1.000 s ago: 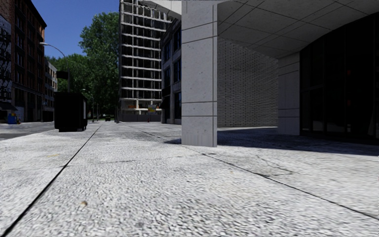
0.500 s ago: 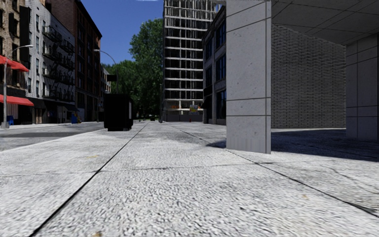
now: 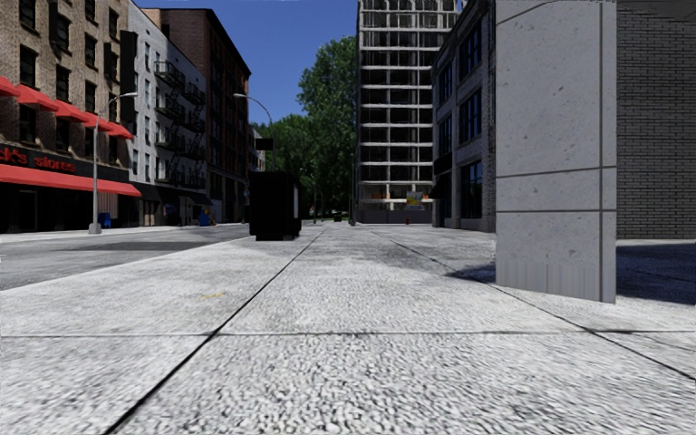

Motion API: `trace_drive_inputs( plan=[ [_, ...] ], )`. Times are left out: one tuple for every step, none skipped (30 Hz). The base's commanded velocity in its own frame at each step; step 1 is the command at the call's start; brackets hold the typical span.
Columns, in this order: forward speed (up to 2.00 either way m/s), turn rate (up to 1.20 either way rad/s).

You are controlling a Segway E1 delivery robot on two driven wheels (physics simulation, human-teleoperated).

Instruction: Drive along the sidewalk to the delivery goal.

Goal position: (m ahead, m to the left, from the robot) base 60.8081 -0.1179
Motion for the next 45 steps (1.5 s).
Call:
trace_drive_inputs(
  plan=[
    [1.34,0.00],
    [1.34,0.00],
    [2.00,0.00],
    [2.00,0.00],
    [2.00,0.00],
    [2.00,0.00],
    [2.00,0.00],
    [2.00,0.00],
    [2.00,0.00],
    [2.00,0.00],
    [2.00,0.00],
    [2.00,0.00],
    [2.00,0.00],
    [2.00,0.00],
    [2.00,0.00],
    [2.00,0.00],
    [2.00,0.00],
    [2.00,0.00],
    [2.00,0.00],
    [2.00,0.00],
    [2.00,0.00],
    [2.00,0.00],
    [2.00,0.05],
    [2.00,0.14],
    [2.00,0.20],
    [2.00,0.24],
    [2.00,0.26],
    [2.00,0.26],
    [2.00,0.26],
    [2.00,0.26],
    [2.00,0.26],
    [2.00,0.26],
    [2.00,0.26],
    [2.00,0.26],
    [2.00,0.26],
    [2.00,0.26],
    [2.00,0.26],
    [2.00,0.00],
    [2.00,0.00],
    [2.00,0.00],
    [2.00,0.00],
    [2.00,0.00],
    [2.00,0.00],
    [2.00,0.00],
    [2.00,0.00]
  ],
)
